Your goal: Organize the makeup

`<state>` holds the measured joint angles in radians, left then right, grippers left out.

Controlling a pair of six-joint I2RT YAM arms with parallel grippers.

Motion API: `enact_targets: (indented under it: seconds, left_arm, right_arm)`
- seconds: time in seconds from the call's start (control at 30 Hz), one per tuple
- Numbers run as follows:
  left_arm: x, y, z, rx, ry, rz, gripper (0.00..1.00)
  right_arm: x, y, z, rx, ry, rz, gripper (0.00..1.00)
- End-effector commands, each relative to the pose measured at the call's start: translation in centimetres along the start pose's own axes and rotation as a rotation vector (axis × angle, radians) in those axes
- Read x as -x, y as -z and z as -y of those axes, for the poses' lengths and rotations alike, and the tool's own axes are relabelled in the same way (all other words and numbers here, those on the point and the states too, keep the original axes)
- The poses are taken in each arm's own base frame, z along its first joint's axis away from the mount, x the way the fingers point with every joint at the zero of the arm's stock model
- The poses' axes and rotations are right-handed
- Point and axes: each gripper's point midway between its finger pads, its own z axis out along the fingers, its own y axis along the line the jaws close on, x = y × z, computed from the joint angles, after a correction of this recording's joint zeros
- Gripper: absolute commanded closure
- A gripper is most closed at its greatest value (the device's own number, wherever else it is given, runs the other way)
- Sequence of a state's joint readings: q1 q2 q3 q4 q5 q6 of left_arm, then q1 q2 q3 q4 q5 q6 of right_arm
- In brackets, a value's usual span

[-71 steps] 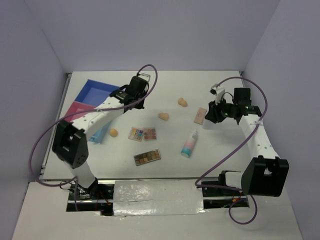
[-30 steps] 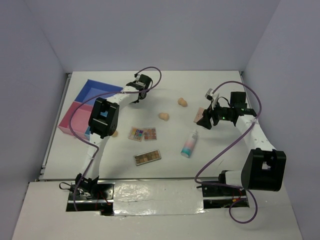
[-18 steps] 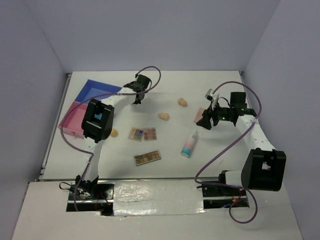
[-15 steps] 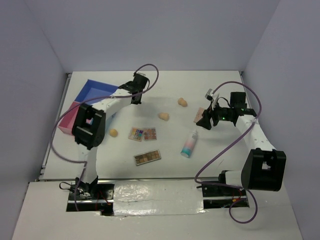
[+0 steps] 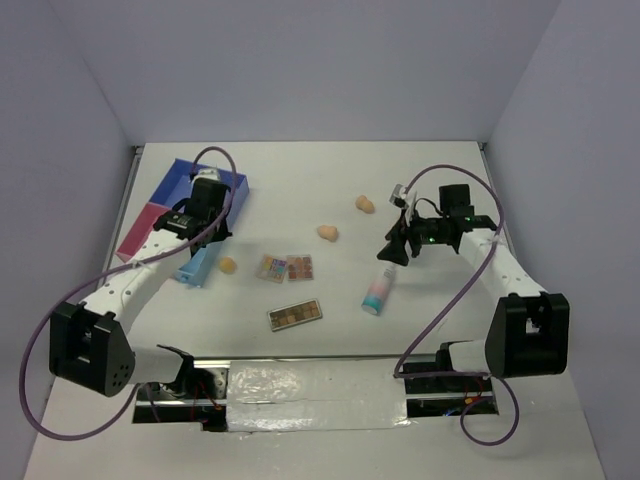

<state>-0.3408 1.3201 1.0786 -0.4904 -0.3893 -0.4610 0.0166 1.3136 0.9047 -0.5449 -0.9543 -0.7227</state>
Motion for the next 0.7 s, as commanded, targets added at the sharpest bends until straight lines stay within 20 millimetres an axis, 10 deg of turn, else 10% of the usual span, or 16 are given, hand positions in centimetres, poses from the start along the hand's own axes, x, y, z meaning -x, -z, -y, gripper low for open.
enact_targets:
  seconds: [0.0,0.37,0.53,0.67]
  left_arm:
    - [-2.4,0.2,-3.9,0.110,0.061,-0.073,1.00]
    - [-3.0,-3.6,-6.7,0.206,-0.044,-0.142,0.98]
    - [-3.6,-4.7,-7.4,0.244,-0.061,-0.168,0.48]
    - [-2.7,-4.5,-7.1,0.233,-0.044,-0.150,0.32]
  right_arm:
    - [0.5,-1.1,-0.7,0.049,0.014,0.004,0.28]
    - [1.5,-1.6,-1.0,0.055,-0.006,-0.001,0.26]
    - [1.2,-1.3,-1.5,0.041,-0.010,0.001,0.23]
    - [0.8,-1.1,-1.7,0.030,0.000,-0.004,0.22]
